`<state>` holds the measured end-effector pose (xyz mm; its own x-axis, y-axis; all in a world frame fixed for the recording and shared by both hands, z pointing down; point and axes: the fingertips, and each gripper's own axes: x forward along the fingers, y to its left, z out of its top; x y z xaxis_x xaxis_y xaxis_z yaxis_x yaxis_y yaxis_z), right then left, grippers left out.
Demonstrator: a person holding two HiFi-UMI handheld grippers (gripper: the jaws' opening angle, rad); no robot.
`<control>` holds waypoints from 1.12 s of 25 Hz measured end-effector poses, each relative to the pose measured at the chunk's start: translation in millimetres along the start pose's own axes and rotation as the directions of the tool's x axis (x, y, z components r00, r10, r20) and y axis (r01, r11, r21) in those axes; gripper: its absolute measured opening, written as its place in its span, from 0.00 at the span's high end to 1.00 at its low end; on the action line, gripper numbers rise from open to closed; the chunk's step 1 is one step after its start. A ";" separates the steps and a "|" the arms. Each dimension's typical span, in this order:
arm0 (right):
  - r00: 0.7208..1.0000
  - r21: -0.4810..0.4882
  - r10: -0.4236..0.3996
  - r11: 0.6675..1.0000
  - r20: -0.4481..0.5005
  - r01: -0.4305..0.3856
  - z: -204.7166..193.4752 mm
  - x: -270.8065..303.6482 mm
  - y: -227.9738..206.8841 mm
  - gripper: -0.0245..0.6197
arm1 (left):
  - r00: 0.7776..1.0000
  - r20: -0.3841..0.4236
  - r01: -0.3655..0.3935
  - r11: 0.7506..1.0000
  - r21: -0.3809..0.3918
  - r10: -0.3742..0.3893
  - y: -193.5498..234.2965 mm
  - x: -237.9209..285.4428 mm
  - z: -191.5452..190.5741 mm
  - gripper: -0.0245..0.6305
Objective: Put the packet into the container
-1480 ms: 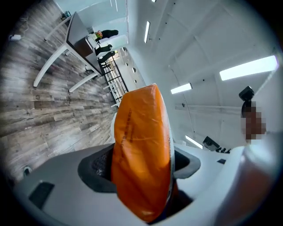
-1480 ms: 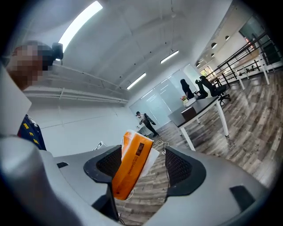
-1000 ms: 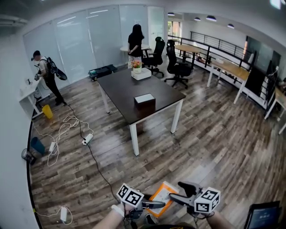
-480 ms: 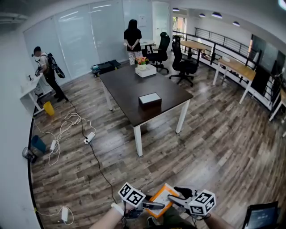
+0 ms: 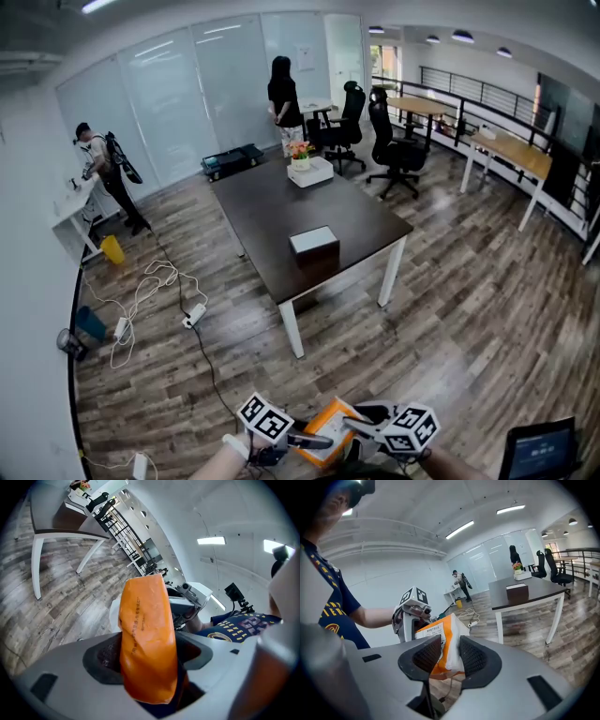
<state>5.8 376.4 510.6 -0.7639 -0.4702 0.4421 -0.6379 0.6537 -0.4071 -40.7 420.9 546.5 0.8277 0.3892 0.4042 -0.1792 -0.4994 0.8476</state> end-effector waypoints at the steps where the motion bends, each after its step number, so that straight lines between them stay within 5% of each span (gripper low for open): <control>1: 1.000 0.015 0.012 1.000 0.014 -0.012 7.5 -3.5 -9.2 0.76 | 1.000 0.008 -0.002 1.000 -0.002 0.003 0.6 0.5 11.6 0.47; 9: 0.992 0.083 0.050 0.995 0.113 -0.060 48.1 -22.0 -74.3 0.82 | 0.991 0.131 0.026 0.999 -0.041 -0.020 9.4 4.4 88.2 0.47; 23: 0.994 0.107 0.043 0.993 0.100 -0.054 92.0 -3.0 -140.9 0.83 | 0.952 0.283 0.132 0.990 -0.051 -0.113 51.9 -22.5 170.3 0.47; 28: 0.995 0.134 0.009 0.991 0.098 -0.022 119.1 17.7 -176.0 0.84 | 0.932 0.350 0.162 0.974 -0.159 -0.098 89.5 -52.3 210.7 0.47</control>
<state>92.9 182.4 494.9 -0.7756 -0.5198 0.3583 -0.6281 0.5788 -0.5201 12.0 192.7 528.8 0.9748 0.1407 0.1734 -0.1249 -0.2999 0.9458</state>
